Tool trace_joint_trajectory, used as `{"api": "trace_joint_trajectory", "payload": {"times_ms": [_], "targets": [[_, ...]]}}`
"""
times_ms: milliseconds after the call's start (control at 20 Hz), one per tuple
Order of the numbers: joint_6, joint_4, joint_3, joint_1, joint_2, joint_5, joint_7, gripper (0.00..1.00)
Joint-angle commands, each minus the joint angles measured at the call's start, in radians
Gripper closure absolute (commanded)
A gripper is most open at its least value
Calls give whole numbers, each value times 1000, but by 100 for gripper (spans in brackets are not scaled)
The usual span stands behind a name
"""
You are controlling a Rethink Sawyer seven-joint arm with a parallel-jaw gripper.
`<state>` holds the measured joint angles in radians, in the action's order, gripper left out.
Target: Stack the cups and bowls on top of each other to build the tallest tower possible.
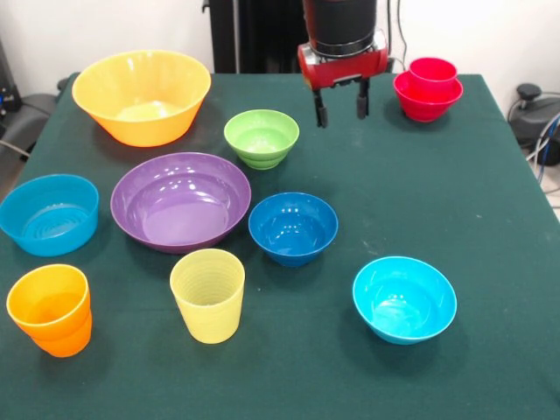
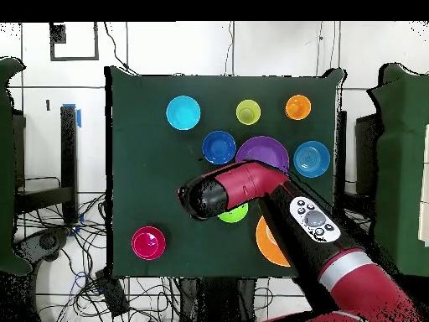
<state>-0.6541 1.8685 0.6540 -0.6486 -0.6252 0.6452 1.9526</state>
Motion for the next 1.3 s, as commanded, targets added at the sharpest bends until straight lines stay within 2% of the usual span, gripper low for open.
{"api": "trace_joint_trajectory", "payload": {"times_ms": [50, 600, 1300], "targets": [[-104, 37, 47, -24, 32, 103, -334, 0], [-144, -44, 58, -52, 117, 120, -416, 0], [-172, -94, 60, -47, 141, 117, -456, 0]]}}
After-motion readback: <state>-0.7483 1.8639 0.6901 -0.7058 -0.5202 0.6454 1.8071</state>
